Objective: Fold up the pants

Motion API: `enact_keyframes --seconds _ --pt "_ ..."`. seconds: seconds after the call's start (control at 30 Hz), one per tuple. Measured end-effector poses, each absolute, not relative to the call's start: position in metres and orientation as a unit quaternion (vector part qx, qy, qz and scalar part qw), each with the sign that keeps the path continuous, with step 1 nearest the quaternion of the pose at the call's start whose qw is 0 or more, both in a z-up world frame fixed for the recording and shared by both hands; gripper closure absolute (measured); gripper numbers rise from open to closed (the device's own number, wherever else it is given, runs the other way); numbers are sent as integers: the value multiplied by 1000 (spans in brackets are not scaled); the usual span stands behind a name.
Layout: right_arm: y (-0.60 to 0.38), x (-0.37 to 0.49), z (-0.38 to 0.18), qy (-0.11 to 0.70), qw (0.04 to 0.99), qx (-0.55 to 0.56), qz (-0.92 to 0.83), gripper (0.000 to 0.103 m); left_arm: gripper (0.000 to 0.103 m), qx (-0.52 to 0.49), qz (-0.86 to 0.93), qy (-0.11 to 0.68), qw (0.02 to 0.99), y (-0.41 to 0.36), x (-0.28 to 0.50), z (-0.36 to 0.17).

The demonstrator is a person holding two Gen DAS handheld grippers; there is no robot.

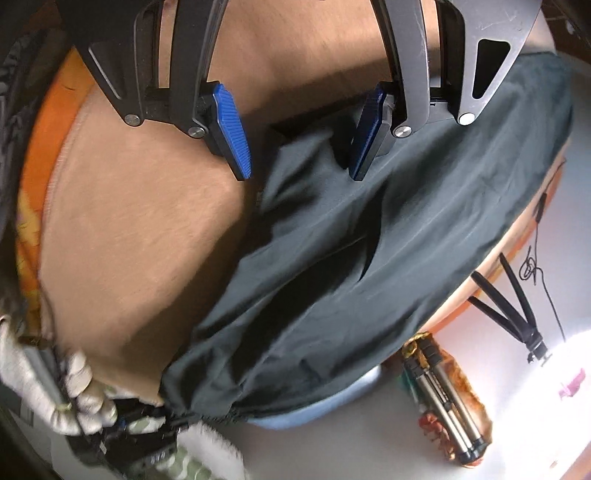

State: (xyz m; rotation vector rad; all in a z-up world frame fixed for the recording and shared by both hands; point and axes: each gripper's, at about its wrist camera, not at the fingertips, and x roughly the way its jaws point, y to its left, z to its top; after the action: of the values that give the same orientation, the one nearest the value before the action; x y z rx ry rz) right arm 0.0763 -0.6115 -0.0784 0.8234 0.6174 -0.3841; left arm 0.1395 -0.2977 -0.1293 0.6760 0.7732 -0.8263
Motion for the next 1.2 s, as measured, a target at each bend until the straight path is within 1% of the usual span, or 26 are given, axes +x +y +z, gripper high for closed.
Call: enact_keyframes --seconds 0.07,0.1,0.13,0.17,0.23,0.33,0.47,0.53,0.7,0.83,0.87,0.9,1.0,1.03,1.1,1.2 --pt "-612 86 -79 294 851 397 -178 79 50 305 -389 357 793 -299 143 -131" --pt "-615 88 -78 292 850 402 -176 79 53 305 -396 354 791 -300 145 -131" --pt "-619 82 -80 290 850 404 -173 80 70 306 -402 350 789 -301 145 -131" --pt "-620 84 -79 289 850 407 -171 80 89 311 -407 346 786 -302 145 -132" --pt "-624 84 -79 288 849 408 -171 80 93 319 -409 340 784 -303 146 -133" --pt "-626 85 -80 290 850 403 -173 80 96 296 -416 348 786 -299 147 -127" --pt "-629 74 -82 290 852 402 -171 81 97 243 -442 354 787 -282 142 -107" --pt "-627 74 -81 294 856 388 -173 81 97 254 -447 348 784 -277 136 -107" --pt "-618 77 -88 328 861 338 -192 82 97 287 -441 359 771 -277 130 -127" --pt "-611 82 -85 350 866 277 -225 82 88 294 -434 359 772 -278 128 -122" --pt "-611 83 -86 354 865 271 -231 81 84 288 -436 361 773 -276 127 -119" --pt "-613 83 -89 363 860 267 -241 79 82 284 -438 362 772 -274 128 -117" --pt "-616 81 -89 377 850 259 -259 73 70 257 -442 371 775 -261 129 -109" --pt "-615 80 -86 377 851 251 -266 69 63 240 -440 376 779 -254 131 -105" --pt "-608 77 -74 369 856 224 -284 63 58 203 -433 385 789 -239 137 -96" --pt "-596 73 -54 351 867 196 -294 62 57 145 -415 391 808 -211 149 -82"
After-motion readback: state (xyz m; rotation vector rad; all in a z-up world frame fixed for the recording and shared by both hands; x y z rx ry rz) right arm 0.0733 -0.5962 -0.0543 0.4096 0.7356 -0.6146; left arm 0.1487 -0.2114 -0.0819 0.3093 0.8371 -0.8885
